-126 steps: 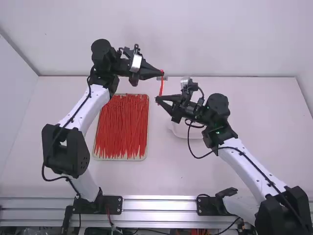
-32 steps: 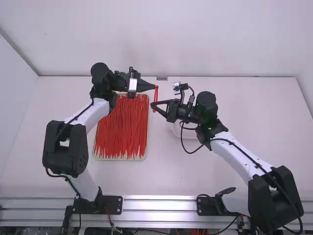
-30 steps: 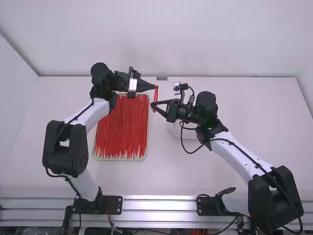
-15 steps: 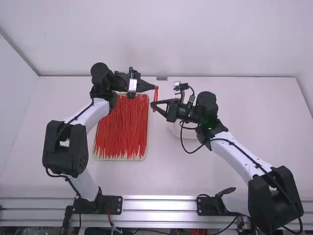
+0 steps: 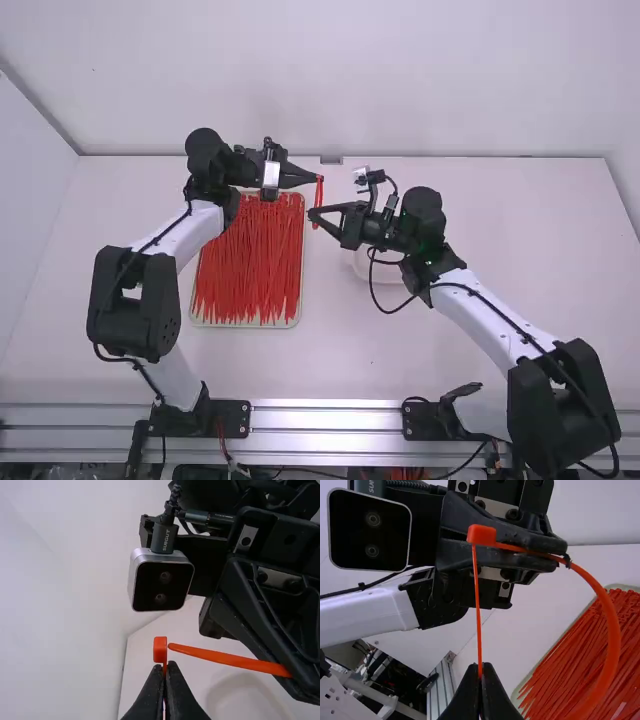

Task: Fasten the cable tie

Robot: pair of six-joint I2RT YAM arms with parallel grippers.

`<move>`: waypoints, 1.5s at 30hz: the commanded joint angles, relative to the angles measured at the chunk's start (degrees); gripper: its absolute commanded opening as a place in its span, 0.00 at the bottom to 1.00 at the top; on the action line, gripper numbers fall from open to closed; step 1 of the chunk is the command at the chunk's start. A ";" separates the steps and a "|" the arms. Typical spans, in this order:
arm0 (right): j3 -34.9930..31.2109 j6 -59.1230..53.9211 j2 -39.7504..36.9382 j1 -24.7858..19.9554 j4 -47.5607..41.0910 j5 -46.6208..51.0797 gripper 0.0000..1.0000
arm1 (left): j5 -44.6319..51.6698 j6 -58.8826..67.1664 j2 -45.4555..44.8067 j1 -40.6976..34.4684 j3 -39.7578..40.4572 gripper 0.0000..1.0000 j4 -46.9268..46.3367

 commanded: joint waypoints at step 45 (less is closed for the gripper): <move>0.31 2.97 0.46 -5.44 6.88 2.36 0.00 | 2.29 0.17 -0.33 -4.20 -4.57 0.02 5.66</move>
